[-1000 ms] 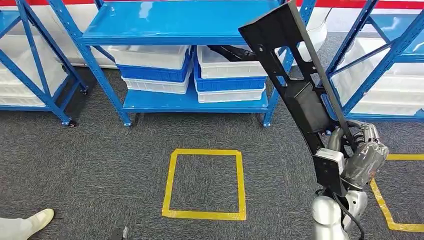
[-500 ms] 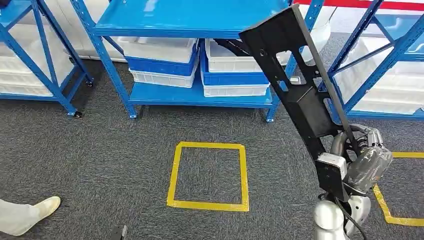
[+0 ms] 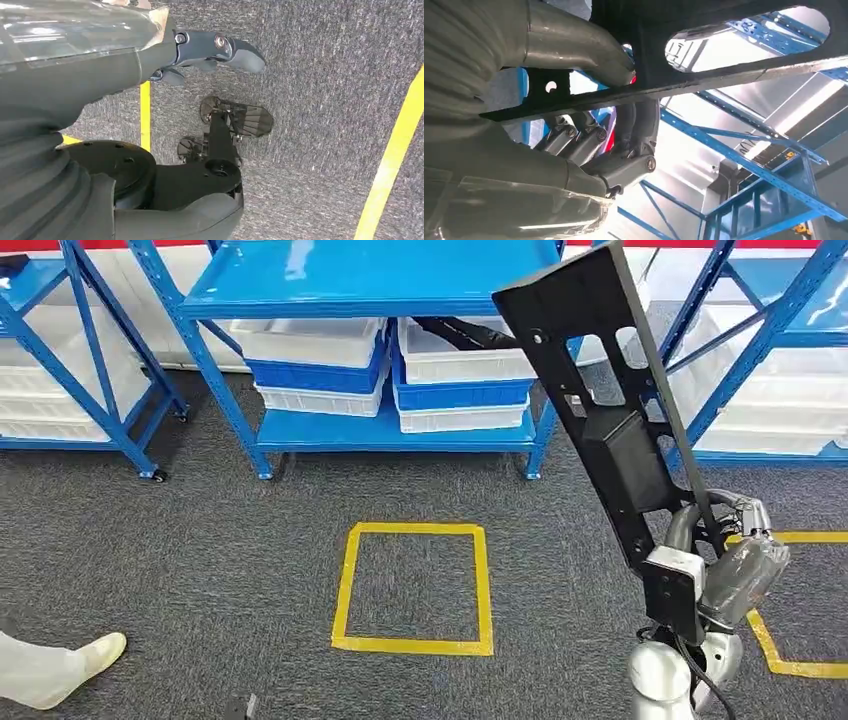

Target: Take the parts from the cabinet and place them on the table.

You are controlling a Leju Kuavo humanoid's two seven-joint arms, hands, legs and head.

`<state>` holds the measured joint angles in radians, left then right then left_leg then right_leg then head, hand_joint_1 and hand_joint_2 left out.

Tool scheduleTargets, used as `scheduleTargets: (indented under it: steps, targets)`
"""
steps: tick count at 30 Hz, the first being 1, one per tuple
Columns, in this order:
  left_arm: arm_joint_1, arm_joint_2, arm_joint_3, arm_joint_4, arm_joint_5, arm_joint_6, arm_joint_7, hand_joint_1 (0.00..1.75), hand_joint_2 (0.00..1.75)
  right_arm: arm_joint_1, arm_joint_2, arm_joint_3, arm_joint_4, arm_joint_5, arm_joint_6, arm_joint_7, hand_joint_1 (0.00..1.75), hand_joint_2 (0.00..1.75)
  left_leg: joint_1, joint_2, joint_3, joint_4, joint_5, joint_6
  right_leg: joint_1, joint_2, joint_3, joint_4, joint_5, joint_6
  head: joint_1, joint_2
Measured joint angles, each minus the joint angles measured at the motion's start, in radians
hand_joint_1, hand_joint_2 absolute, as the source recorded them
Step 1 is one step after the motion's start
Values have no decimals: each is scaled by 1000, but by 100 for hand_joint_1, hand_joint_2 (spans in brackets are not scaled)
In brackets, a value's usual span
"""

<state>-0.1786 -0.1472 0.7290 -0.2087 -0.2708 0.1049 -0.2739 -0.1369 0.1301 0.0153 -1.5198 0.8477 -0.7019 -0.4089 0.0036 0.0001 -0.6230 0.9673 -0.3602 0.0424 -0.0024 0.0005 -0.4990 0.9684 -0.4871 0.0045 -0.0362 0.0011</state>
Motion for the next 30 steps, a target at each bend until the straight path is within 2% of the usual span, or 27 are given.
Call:
scheduleTargets:
  steps: [4, 5, 6, 7, 8, 9, 11, 12, 13, 14, 16, 17, 18, 19, 20, 22, 23, 24, 25, 26, 27, 28, 29, 30]
  targets:
    - [0, 0, 0, 0, 0, 0, 0, 0, 175, 0, 0, 0, 0, 0, 0, 0, 175, 175, 0, 0, -2, 0, 1, -2, 0, 0, -1, 1, 0, 0, 1, 0]
    - [-1, 4, 0, -1, 0, 0, 0, 0, 175, 0, 0, 0, 0, 0, 0, 0, 175, 175, -3, -2, -5, 6, -4, -3, -12, -1, 0, -5, 5, 10, 1, 0]
    - [-1, 4, 0, -2, 0, 0, 0, 0, 175, -1, 0, 0, -2, -4, 0, 1, 175, 175, -4, -2, -2, -5, 1, 5, -13, 3, 2, -15, 9, 15, 1, 0]
    - [-2, 3, 0, -2, 0, 0, 0, 0, 175, 0, 0, 1, -8, -8, 0, 2, 175, 175, -4, 1, 15, -36, 12, 14, -3, 4, 0, -27, 12, 20, -5, 0]
    - [-1, 0, 0, -2, 0, 0, 0, 0, 175, 3, -2, 1, -9, -13, 0, 2, 175, 175, 6, 10, 32, -66, 28, 8, -7, 2, -2, -7, 1, 15, -1, 0]
    - [-1, 0, 0, -2, 0, -1, 0, 0, 175, 1, -4, 1, -11, -18, 0, 3, 175, 175, 9, 15, 36, -80, 35, 14, -7, 2, -31, 49, -32, 12, 2, 0]
    - [-2, 0, 0, -2, 0, -2, 0, 0, 175, 3, -9, 5, -11, -35, 0, 9, 175, 175, 14, 25, 31, -78, 36, 11, -17, 2, -106, 198, -94, 14, 6, 0]
    - [-1, 0, 0, -2, -1, -2, 0, 0, 175, 9, -13, 7, -11, -45, 0, 13, 175, 175, 16, 30, 26, -77, 36, 8, -24, 2, -142, 266, -115, 22, 7, 0]
    - [-1, 0, 0, -2, -1, -4, 0, 0, 175, 15, -18, 8, -10, -54, 0, 15, 175, 175, 20, 34, 19, -73, 37, 2, -32, 1, -154, 284, -114, 35, 8, 0]
    - [-1, -1, 0, -2, -1, -6, 0, 0, 175, 16, -23, 10, -10, -65, 0, 17, 175, 175, 26, 39, 12, -64, 37, -6, -41, 0, -138, 249, -92, 55, 8, 0]
    - [-1, -3, 0, -2, -1, -8, 0, 0, 175, 15, -29, 12, -10, -85, 0, 18, 175, 175, 44, 51, -10, -30, 28, -29, -58, -17, -58, 83, -24, 98, 8, 0]
    - [-1, -2, 0, -2, -1, -9, 0, 0, 175, 13, -32, 15, -10, -94, 0, 18, 175, 175, 51, 57, -25, 2, 16, -46, -64, -56, -29, 28, -11, 112, 13, 0]
    - [0, 6, 0, -6, -1, -8, 0, 0, 175, 15, -33, 21, -6, -100, 0, 20, 175, 175, 41, 59, -34, 18, 7, -60, -56, -58, -57, 50, -7, 107, 18, 0]
    - [2, 3, 0, -6, -1, -8, 0, 0, 175, 15, -35, 25, -8, -104, 0, 20, 175, 175, 44, 67, -35, 27, -1, -67, -53, -42, -60, 68, -12, 72, 19, 0]
    - [2, 3, 0, -6, -1, -8, 0, 0, 175, 17, -36, 26, -8, -106, -1, 20, 175, 175, 45, 72, -31, 27, 0, -71, -50, -35, -73, 72, -14, 59, 12, 0]
    - [5, 2, 0, -6, -1, -8, -2, 0, 175, 18, -37, 32, -8, -110, -1, 18, 175, 175, 53, 89, -31, 24, 6, -75, -50, -15, -70, 77, -4, 39, 7, 0]
    - [5, 2, 0, -6, -1, -8, -2, 0, 175, 21, -38, 34, -8, -114, -1, 18, 175, 175, 58, 68, -36, 40, -22, -77, -49, -9, -74, 76, 2, 30, 0, 0]
    - [6, 2, 0, -6, -1, -8, -3, 0, 175, 22, -39, 35, -8, -115, -1, 16, 175, 175, 56, 38, -55, 96, -79, -72, -47, -1, -78, 76, 6, 23, -1, 0]
    - [8, 1, 0, -6, -1, -8, -3, 0, 175, 23, -39, 38, -8, -117, -1, 16, 175, 175, 50, 19, -84, 174, -131, -69, -45, 5, -83, 76, 9, 19, -5, 0]
    - [9, 1, 0, -6, -1, -8, -3, 0, 175, 24, -39, 42, -8, -118, -1, 14, 175, 175, 45, 10, -117, 262, -176, -66, -40, 13, -88, 77, 11, 16, -10, 0]
    - [10, 2, 0, -6, 0, -8, -3, 0, 175, 26, -40, 43, -7, -121, -1, 13, 175, 175, 40, 7, -147, 341, -209, -59, -33, 22, -93, 77, 15, 10, -11, 0]
    - [10, 2, 0, -6, 0, -8, -3, 0, 175, 28, -41, 43, -5, -126, -1, 11, 175, 175, 35, 7, -155, 369, -214, -50, -26, 31, -95, 77, 16, 9, -11, 0]
    - [11, 2, 0, -6, 0, -8, -3, 0, 175, 29, -42, 43, -5, -127, -1, 11, 175, 175, 31, 7, -146, 361, -207, -43, -22, 37, -96, 77, 18, 7, -11, 0]
    - [11, 2, 0, -6, 0, -8, -3, 0, 175, 30, -43, 44, -5, -132, -1, 11, 175, 175, 19, 0, -96, 284, -168, -19, -13, 51, -96, 77, 19, 7, -11, 0]
